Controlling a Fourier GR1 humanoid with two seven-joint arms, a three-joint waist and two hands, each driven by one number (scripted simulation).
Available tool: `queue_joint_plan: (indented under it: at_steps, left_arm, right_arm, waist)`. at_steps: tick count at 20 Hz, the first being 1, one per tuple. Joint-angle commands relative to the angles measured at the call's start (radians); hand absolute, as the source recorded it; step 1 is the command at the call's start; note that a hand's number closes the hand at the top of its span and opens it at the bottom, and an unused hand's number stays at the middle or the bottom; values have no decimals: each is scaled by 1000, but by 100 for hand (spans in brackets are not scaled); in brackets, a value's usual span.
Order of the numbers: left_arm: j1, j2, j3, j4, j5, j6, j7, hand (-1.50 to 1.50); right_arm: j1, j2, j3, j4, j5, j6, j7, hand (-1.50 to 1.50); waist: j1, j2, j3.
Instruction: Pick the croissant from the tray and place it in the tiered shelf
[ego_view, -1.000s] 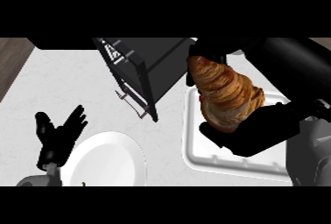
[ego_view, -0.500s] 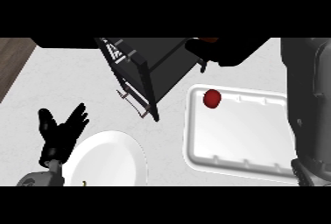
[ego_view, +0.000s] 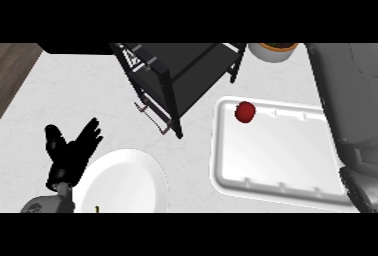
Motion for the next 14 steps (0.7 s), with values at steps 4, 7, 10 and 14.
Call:
queue_joint_plan:
  at_steps: [4, 7, 10, 14]
  left_arm:
    - [-31, -9, 2, 13, -12, 6, 7, 0]
    - [-39, -20, -11, 35, -24, 3, 4, 0]
    - [-23, -9, -8, -24, -16, 4, 45, 0]
    - [-11, -5, 6, -14, -6, -19, 3, 0]
  right_arm:
    - [-78, 40, 49, 249, 123, -115, -198, 150]
    - [-112, 47, 42, 354, 163, -179, -246, 150]
    - [-144, 86, 46, 442, 187, -229, -284, 150]
    - [-139, 66, 43, 549, 227, -286, -402, 150]
  waist:
    - [5, 2, 0]
    - [6, 4, 0]
    - [13, 3, 0]
    - [19, 7, 0]
